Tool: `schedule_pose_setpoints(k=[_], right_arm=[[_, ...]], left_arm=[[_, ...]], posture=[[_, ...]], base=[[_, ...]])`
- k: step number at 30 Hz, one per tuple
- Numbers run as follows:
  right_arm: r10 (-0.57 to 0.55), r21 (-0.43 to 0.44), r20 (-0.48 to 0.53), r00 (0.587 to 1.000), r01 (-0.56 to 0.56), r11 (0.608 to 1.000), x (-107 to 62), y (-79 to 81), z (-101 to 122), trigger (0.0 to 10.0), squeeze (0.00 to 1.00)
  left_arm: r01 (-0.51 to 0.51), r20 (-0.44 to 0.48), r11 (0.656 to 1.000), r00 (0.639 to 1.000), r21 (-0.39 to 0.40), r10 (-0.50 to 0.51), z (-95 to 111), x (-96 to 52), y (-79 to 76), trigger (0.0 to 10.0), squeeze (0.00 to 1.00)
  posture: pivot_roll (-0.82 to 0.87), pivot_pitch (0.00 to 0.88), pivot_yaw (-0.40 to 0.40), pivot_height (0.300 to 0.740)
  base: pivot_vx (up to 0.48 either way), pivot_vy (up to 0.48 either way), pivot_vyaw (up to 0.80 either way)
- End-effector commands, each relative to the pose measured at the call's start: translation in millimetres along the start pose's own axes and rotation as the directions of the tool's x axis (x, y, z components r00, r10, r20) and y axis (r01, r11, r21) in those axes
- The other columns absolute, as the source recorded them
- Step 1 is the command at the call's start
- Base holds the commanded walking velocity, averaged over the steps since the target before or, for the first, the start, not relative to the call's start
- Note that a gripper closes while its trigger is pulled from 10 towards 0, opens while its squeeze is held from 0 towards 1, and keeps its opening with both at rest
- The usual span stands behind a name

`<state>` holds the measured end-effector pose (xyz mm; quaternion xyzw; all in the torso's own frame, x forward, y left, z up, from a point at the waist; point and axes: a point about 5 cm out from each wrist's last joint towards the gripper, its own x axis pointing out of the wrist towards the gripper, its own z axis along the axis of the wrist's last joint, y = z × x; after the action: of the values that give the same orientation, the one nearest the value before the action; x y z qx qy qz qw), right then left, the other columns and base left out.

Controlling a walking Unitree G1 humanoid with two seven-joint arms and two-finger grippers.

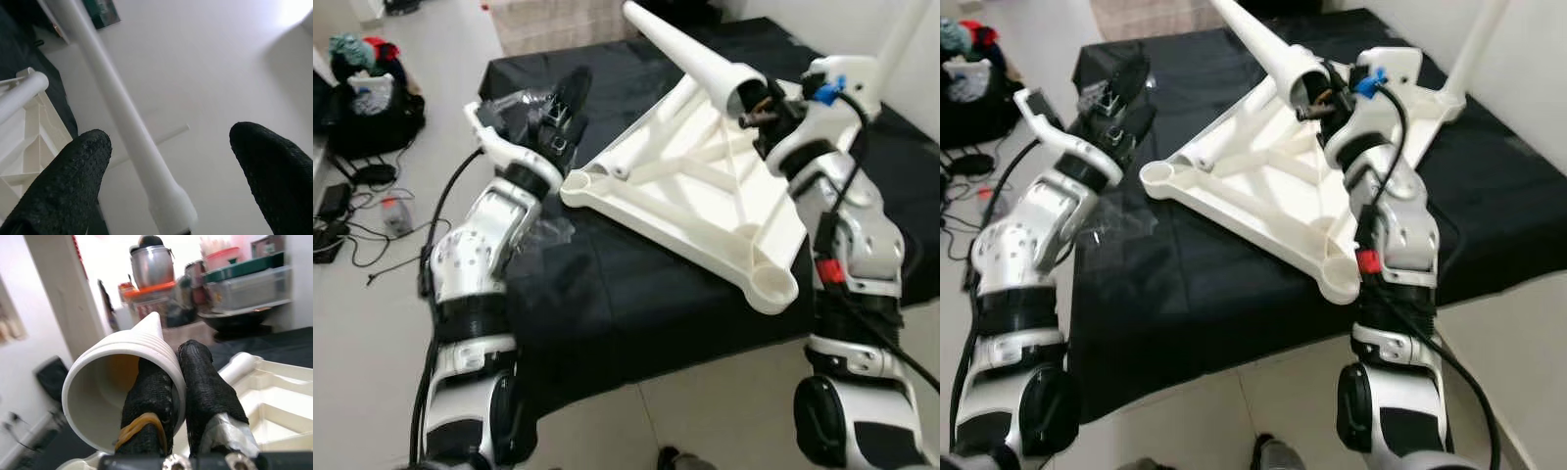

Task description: Building children table

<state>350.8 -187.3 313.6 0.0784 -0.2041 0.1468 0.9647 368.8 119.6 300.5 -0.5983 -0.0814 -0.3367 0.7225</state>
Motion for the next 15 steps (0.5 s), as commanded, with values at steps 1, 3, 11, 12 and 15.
schedule_pose_setpoints(k=[1,3,11,12,15], right_arm=[[0.030,0.019,0.059,0.998,-0.031,0.999,-1.1,2.1,11.0,0.0,0.00],[0.046,0.040,0.068,0.997,-0.049,0.998,-3.6,2.6,12.1,0.0,0.00],[0.258,0.173,0.125,0.958,-0.277,0.945,-17.6,19.1,18.7,0.0,0.00],[0.287,0.181,0.128,0.949,-0.307,0.934,-19.0,20.6,18.9,0.0,0.00],[0.344,0.186,0.121,0.931,-0.362,0.914,-22.2,26.3,16.7,0.0,0.00]], left_arm=[[-0.025,0.003,0.999,1.000,-0.036,0.025,0.6,-2.9,9.4,10.0,0.00],[-0.035,-0.005,0.998,0.999,-0.055,0.034,-1.9,1.7,10.8,10.0,0.00],[-0.033,0.007,0.981,0.999,-0.192,0.035,-4.6,24.7,6.0,10.0,0.00],[-0.019,0.005,0.978,1.000,-0.208,0.021,-2.5,27.9,3.7,10.0,0.00],[0.020,-0.003,0.974,1.000,-0.225,-0.022,-1.0,31.7,-2.7,10.0,0.00]], posture=[[-0.05,0.203,0.041,0.740],[-0.05,0.203,0.041,0.740],[-0.06,0.214,0.061,0.740],[-0.06,0.211,0.064,0.740],[-0.06,0.211,0.064,0.740]], base=[[0.000,0.000,0.00],[0.000,0.000,0.00],[0.000,0.000,0.00],[0.000,0.000,0.00],[0.000,0.000,0.00]])
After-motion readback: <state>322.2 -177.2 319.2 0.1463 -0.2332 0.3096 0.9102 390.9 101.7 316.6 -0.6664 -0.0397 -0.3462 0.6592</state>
